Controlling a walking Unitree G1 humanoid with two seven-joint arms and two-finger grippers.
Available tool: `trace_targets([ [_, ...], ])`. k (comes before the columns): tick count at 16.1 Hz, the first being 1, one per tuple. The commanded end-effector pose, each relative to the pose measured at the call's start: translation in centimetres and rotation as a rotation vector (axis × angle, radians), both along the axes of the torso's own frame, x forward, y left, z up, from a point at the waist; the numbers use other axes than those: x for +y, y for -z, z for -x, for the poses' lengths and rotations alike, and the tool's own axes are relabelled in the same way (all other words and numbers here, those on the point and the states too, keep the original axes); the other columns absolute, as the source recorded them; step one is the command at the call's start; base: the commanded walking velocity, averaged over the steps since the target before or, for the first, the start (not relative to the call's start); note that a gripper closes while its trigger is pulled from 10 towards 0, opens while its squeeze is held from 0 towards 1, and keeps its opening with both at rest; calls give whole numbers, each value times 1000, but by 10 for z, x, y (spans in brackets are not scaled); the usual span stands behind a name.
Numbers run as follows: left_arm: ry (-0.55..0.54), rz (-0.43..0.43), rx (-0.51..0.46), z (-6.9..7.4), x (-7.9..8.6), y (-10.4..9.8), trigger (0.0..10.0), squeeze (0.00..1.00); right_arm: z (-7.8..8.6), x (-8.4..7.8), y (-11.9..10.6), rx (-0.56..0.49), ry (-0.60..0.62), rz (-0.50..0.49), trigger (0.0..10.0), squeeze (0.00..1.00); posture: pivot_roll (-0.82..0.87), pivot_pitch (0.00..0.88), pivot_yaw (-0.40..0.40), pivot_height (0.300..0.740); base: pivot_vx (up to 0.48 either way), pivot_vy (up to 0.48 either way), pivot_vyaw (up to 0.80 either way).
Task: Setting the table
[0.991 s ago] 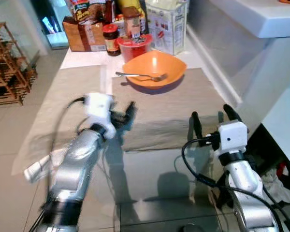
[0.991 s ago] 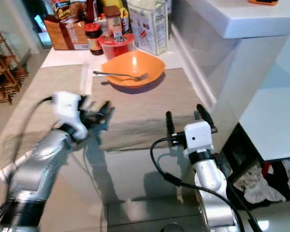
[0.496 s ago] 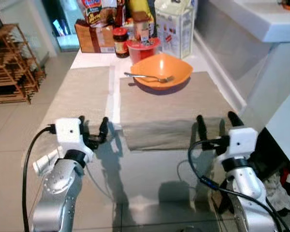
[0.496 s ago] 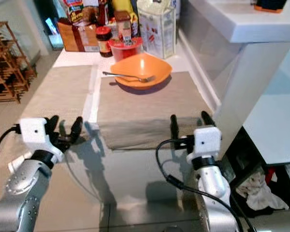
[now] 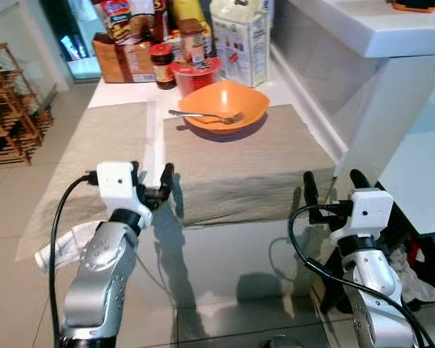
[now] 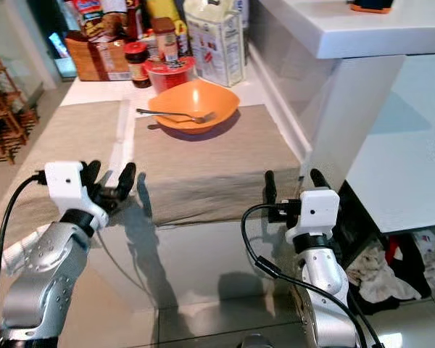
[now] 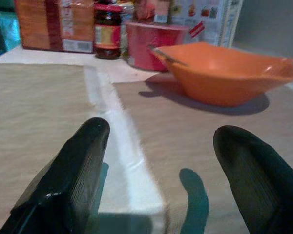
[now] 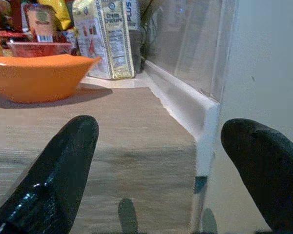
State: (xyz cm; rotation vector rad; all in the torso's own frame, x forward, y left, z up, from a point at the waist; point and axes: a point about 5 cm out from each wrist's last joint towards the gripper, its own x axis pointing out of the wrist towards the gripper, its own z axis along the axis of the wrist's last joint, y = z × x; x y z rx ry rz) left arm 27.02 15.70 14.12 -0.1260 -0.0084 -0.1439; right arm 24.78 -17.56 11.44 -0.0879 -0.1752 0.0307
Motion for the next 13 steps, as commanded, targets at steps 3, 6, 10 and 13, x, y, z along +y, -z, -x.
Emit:
trace_targets([
  [3, 29, -23, -17, -2, -8, -4, 10000, 0, -3, 5, -5, -13, -37, 36, 10000, 0, -169, 0, 87, 722, 0, 0, 0],
  [6, 30, 6, -38, -2, -9, -8, 10000, 0, -4, 9, -10, -45, -73, 77, 10000, 0, -167, 0, 83, 722, 176, 226, 0],
  [10, 39, -13, -79, -1, -12, -14, 10000, 0, -11, 15, -33, -133, -94, 89, 10000, 0, -163, 0, 78, 722, 272, 396, 0],
  [13, 54, -33, -93, -1, -14, -16, 10000, 0, -10, 18, -29, -122, -103, 84, 10000, 0, -159, 0, 77, 722, 289, 384, 0],
])
